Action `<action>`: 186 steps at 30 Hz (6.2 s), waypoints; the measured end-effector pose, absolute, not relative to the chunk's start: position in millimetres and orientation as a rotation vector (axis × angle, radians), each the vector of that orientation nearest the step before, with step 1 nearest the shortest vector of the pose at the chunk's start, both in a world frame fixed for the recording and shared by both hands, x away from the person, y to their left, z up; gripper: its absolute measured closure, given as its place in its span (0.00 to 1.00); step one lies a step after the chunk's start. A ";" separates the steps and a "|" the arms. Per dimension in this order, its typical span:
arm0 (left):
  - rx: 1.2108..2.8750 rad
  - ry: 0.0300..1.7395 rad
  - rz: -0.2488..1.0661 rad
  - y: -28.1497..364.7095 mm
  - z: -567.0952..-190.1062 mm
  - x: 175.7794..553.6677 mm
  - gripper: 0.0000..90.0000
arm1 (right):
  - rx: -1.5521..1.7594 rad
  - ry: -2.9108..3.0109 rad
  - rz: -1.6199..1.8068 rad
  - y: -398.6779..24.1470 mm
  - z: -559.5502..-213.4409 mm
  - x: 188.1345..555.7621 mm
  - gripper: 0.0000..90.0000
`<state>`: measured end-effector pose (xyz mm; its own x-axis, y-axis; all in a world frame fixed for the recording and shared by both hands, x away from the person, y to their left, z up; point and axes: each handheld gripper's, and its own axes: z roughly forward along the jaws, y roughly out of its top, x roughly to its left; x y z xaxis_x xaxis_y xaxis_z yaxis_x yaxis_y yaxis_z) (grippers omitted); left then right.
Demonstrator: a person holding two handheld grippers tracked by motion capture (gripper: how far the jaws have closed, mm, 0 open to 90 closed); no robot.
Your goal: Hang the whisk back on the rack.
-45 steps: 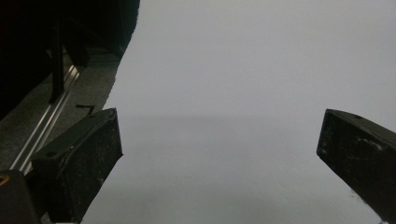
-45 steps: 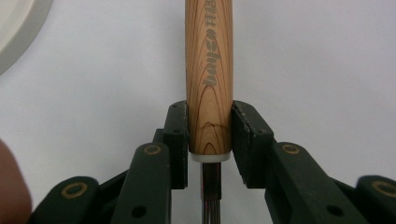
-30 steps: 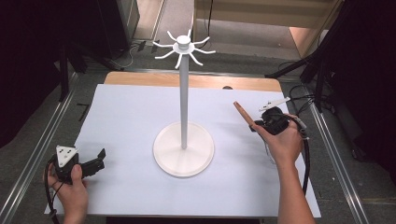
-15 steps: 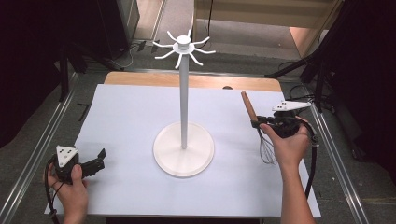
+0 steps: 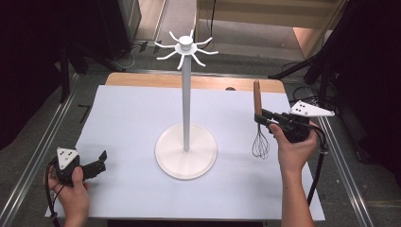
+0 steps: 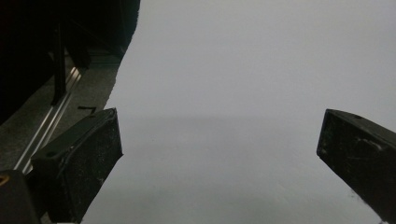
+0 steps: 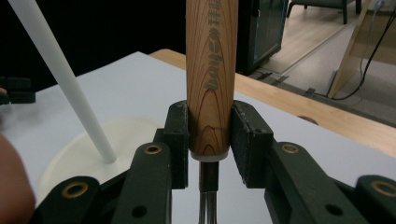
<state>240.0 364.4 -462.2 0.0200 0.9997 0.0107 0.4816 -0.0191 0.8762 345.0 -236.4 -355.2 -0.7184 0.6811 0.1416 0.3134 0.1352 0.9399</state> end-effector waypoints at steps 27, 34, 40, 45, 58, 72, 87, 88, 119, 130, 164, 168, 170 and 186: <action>1.591 1.550 0.924 364.6 -462.0 240.2 0.01 | 0.735 1.945 1.921 -193.0 -311.6 327.3 0.79; 1.592 1.551 0.923 364.7 -462.0 240.3 0.01 | 0.670 1.941 1.941 -177.7 -299.7 326.1 0.79; 1.590 1.554 0.920 364.9 -462.0 240.3 0.00 | 0.623 1.932 1.966 -163.9 -289.9 324.3 0.79; 1.592 1.555 0.916 365.3 -461.9 240.3 0.00 | 0.597 1.930 1.986 -154.7 -282.2 324.0 0.79; 1.593 1.555 0.916 365.4 -462.0 240.7 0.00 | 0.549 1.925 2.021 -142.0 -270.1 323.7 0.79; 1.593 1.556 0.916 365.4 -462.0 240.7 0.00 | 0.529 1.915 2.053 -135.3 -263.2 323.4 0.79; 1.587 1.557 0.914 365.6 -462.2 240.8 0.00 | 0.511 1.931 2.052 -121.0 -261.3 328.2 0.79; 1.587 1.557 0.914 365.6 -462.2 240.8 0.00 | 0.511 1.931 2.052 -121.0 -261.3 328.2 0.79; 1.582 1.560 0.913 365.6 -462.2 241.0 0.00 | 0.489 1.943 2.025 -115.8 -273.7 328.4 0.70; 1.582 1.560 0.913 365.7 -462.2 241.0 0.00 | 0.671 1.828 1.914 -129.8 -287.3 328.8 0.27; 1.595 1.557 0.917 365.1 -462.0 240.6 0.00 | 1.132 1.715 1.544 -206.3 -358.0 331.9 0.00; 1.595 1.557 0.919 364.9 -462.1 240.7 0.00 | 1.171 1.715 1.495 -214.9 -370.7 331.2 0.00; 1.595 1.556 0.919 364.9 -462.1 240.7 0.01 | 1.177 1.717 1.486 -217.0 -373.6 330.9 0.00; 1.596 1.555 0.923 364.2 -462.2 240.9 0.00 | 1.291 1.703 1.381 -248.7 -416.1 321.7 0.00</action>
<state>240.9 364.2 -462.2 0.0190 0.9997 0.0123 0.4898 -0.0200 0.8716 321.7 -248.7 -416.1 -0.3561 0.9258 0.1267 0.3153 -0.0086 0.9490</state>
